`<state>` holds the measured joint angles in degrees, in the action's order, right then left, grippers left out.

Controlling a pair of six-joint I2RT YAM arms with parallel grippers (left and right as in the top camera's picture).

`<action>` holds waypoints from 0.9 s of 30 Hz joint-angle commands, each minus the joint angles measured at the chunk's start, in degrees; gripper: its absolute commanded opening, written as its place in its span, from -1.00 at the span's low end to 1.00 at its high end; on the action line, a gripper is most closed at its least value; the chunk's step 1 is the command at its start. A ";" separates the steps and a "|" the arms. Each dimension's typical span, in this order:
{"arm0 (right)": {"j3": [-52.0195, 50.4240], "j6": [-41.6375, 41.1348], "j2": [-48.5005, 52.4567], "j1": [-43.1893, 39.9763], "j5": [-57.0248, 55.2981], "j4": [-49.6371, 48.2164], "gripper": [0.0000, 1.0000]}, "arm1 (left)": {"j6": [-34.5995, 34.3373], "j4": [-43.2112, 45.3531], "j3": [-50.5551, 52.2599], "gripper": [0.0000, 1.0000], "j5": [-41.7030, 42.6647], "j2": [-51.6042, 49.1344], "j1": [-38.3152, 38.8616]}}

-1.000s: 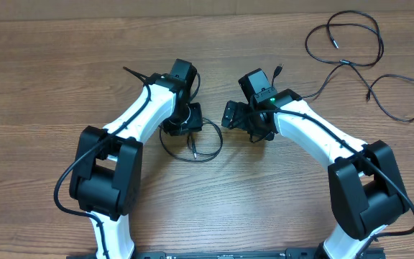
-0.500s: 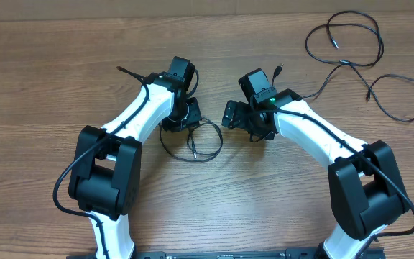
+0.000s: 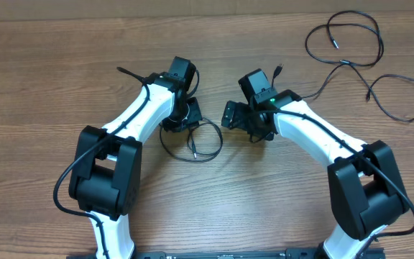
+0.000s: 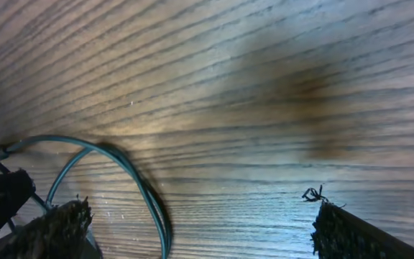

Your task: Untangle cables

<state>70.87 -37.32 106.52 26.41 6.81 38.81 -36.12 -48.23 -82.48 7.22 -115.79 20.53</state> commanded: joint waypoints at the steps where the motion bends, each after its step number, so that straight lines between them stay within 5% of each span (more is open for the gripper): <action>1: -1.97 -0.61 -0.04 1.25 0.87 -1.44 1.00 | -0.92 -0.17 0.26 -0.48 -0.74 -0.81 0.55; 9: -2.32 -0.85 0.00 2.29 0.76 -2.12 0.71 | -3.74 -1.01 0.26 -0.49 -2.16 -0.83 0.57; 27: -2.36 -4.92 0.00 8.09 -3.80 -1.42 0.70 | -4.20 -1.01 0.55 -0.49 -2.78 -0.85 0.55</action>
<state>68.86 -41.17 106.52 34.59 4.21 37.34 -39.09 -49.25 -82.48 5.30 -115.79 20.91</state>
